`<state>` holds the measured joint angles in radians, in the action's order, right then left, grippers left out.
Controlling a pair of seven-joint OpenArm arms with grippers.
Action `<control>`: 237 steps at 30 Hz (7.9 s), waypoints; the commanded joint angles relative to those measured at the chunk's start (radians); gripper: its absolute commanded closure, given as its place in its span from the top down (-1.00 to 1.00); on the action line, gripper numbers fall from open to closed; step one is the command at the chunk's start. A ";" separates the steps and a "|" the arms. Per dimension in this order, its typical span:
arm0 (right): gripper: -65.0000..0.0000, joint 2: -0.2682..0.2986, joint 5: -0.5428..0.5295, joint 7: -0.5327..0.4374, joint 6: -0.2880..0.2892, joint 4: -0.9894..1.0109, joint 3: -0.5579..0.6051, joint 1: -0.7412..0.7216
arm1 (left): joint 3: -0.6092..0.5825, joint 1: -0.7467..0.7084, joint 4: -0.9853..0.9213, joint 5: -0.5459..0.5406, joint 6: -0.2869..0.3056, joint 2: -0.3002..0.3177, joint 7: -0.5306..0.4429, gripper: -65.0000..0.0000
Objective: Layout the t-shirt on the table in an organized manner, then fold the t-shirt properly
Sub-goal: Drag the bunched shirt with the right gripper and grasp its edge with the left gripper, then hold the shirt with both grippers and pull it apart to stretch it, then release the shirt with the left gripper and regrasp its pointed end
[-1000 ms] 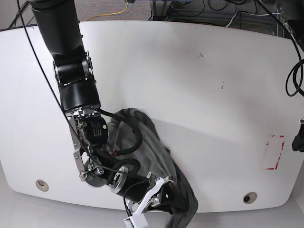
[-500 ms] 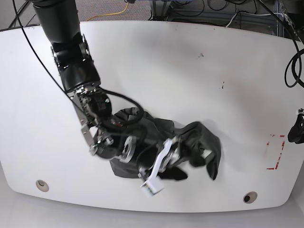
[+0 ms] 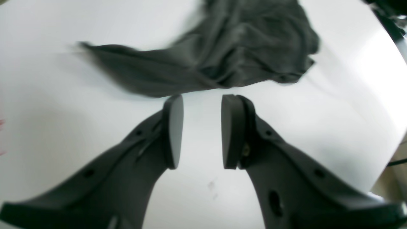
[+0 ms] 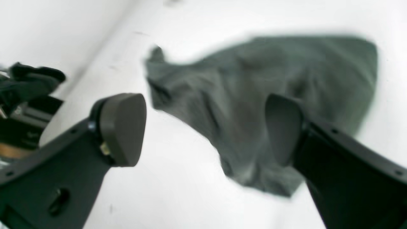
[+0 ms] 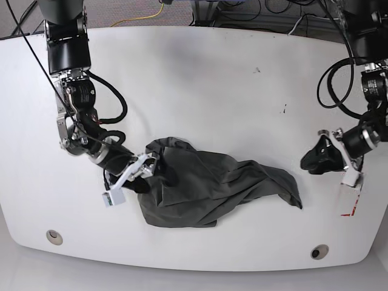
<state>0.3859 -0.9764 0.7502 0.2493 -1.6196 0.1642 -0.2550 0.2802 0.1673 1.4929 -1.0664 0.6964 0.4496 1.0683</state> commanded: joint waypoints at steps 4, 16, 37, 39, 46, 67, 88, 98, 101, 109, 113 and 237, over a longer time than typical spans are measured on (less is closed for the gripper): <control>0.73 0.026 -0.032 -0.025 0.023 0.068 -0.125 0.087 | -0.048 0.064 0.013 0.120 0.002 -0.076 -0.027 -0.41; 0.73 0.025 -0.032 -0.027 0.068 0.276 -0.177 0.158 | -0.121 0.133 0.013 0.280 0.002 -0.216 -0.052 -0.41; 0.73 -0.080 -0.032 -0.067 0.207 0.499 -0.173 0.089 | -0.120 0.091 0.018 0.277 0.002 -0.229 -0.050 -0.41; 0.73 -0.095 -0.032 -0.067 0.207 0.490 -0.173 0.089 | -0.118 0.091 0.018 0.277 0.002 -0.229 -0.050 -0.41; 0.69 -0.130 -0.032 -0.079 0.201 0.496 -0.137 0.073 | -0.118 0.067 0.028 0.277 0.002 -0.229 -0.052 -0.41; 0.29 -0.092 -0.032 -0.269 0.206 0.683 -0.071 0.000 | -0.118 0.044 0.082 0.277 0.002 -0.228 -0.049 -0.41; -1.00 -0.090 -0.032 -0.266 0.206 0.675 -0.068 0.000 | -0.120 0.051 0.058 0.285 0.002 -0.234 -0.053 -0.41; -1.00 -0.071 -0.032 -0.205 0.190 0.471 -0.088 0.067 | -0.121 0.094 -0.107 0.283 -0.093 -0.292 -0.127 -0.40; -1.00 -0.067 -0.034 -0.176 0.152 0.399 -0.104 0.104 | -0.121 0.110 -0.157 0.283 -0.100 -0.312 -0.150 -0.40; -1.00 -0.061 -0.036 -0.165 0.098 0.247 -0.102 0.185 | -0.121 0.170 -0.280 0.283 -0.114 -0.335 -0.155 -0.40; -1.00 -0.061 -0.034 -0.165 0.098 0.242 -0.101 0.196 | -0.121 0.171 -0.280 0.277 -0.192 -0.335 -0.155 -0.39; -1.00 0.256 -0.036 -0.064 0.107 -0.113 -0.280 0.110 | -0.201 0.105 -0.226 0.252 -0.324 -0.538 -0.158 0.09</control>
<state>0.6189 -0.9977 0.7185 0.3500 -1.7168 -0.1017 -0.1196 0.0891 0.2436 1.2579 -0.8066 0.3641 -0.0753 0.9394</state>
